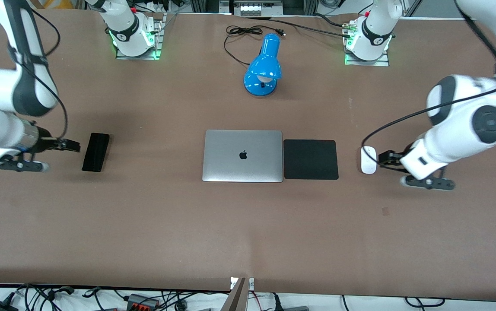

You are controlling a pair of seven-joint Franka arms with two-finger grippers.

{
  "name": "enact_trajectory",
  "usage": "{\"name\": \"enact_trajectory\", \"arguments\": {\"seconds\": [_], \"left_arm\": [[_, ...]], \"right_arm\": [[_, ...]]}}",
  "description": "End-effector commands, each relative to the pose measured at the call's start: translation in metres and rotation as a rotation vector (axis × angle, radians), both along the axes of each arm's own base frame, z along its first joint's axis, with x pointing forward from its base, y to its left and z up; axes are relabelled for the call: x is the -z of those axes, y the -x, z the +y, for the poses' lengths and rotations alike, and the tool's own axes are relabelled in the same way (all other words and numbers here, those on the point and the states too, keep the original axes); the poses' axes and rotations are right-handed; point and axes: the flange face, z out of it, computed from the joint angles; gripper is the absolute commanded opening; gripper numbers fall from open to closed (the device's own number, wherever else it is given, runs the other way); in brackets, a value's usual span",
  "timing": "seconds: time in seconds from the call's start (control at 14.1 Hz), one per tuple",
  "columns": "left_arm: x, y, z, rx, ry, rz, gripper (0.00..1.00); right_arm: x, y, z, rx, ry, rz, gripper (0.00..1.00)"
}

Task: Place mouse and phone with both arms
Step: 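Lower the right gripper to the phone while the left gripper reaches the mouse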

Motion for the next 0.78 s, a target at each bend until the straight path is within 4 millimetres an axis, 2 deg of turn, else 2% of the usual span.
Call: {"name": "enact_trajectory", "arguments": {"seconds": [0.0, 0.14, 0.36, 0.5, 0.71], "left_arm": [[0.037, 0.018, -0.002, 0.009, 0.002, -0.037, 1.0], [0.07, 0.028, 0.001, 0.048, -0.026, -0.069, 1.0], [0.111, 0.051, 0.003, 0.069, -0.029, -0.091, 1.0], [0.13, 0.057, 0.013, 0.045, -0.022, -0.083, 1.0], [0.151, 0.062, 0.014, 0.039, -0.019, -0.045, 1.0]], "right_arm": [[0.043, -0.003, -0.002, -0.006, 0.006, 0.025, 1.0], [0.064, -0.001, -0.006, -0.001, 0.004, 0.056, 1.0], [0.08, 0.001, -0.007, 0.002, 0.002, 0.077, 1.0], [0.094, 0.005, -0.008, 0.004, 0.001, 0.091, 1.0], [0.113, 0.011, -0.01, 0.005, 0.001, 0.085, 1.0]]}}
